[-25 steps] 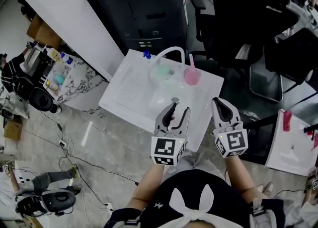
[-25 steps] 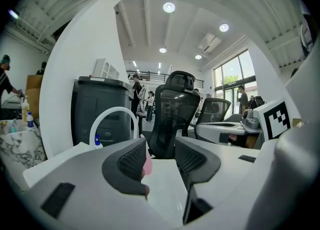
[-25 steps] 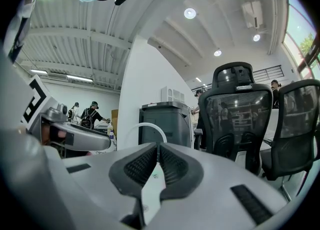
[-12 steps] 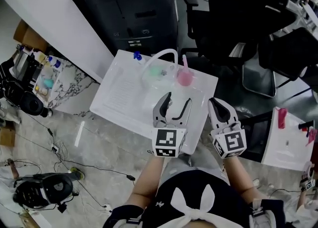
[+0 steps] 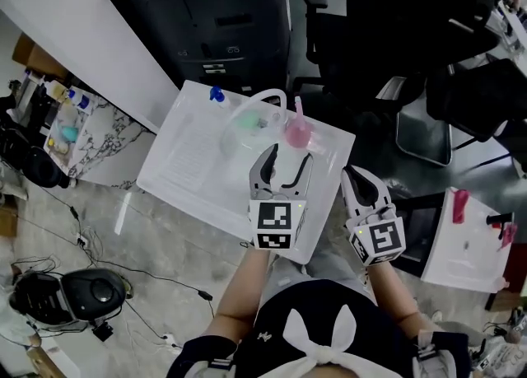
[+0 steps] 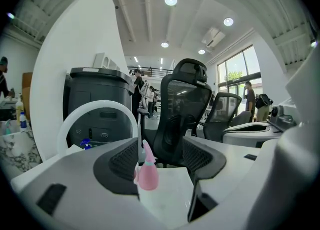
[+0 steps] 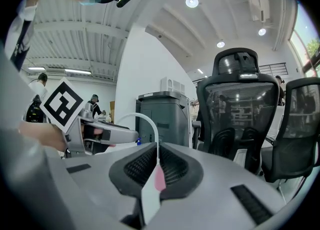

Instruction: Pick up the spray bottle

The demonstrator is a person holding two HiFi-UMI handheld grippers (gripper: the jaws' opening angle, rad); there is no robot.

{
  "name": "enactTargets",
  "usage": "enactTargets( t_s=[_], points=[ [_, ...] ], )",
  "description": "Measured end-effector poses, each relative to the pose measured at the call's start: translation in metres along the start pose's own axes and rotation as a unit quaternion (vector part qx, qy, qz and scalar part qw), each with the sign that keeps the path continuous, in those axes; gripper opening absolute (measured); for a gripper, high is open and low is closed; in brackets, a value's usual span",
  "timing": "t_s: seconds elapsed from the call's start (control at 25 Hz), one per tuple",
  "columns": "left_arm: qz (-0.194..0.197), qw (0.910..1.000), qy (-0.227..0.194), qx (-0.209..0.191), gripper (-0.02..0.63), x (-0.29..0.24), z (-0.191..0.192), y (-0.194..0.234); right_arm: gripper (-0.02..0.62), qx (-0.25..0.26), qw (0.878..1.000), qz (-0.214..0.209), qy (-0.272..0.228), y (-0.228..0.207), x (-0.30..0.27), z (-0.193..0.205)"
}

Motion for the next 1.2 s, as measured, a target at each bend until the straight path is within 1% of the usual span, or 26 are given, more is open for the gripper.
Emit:
enactTargets(
  t_s=[0.4, 1.2],
  points=[
    [-0.019, 0.9995, 0.023, 0.011, 0.279, -0.040, 0.004, 0.013, 0.029, 0.004, 1.000, -0.009, 0.011, -0.019, -0.018, 0.005],
    [-0.030, 0.9960, 0.078, 0.032, 0.279, -0.097, 0.030, 0.032, 0.029, -0.010, 0.999, -0.013, 0.033, -0.033, -0.037, 0.021]
  ],
)
Point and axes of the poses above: the fingertips, and each gripper's own axes: x backward along the fingers, y to its left, z out of its underside, the point moved 7 cm from there along x, backward along the fingers, and after that the axes turned 10 degrees about z, right-handed, at the moved point
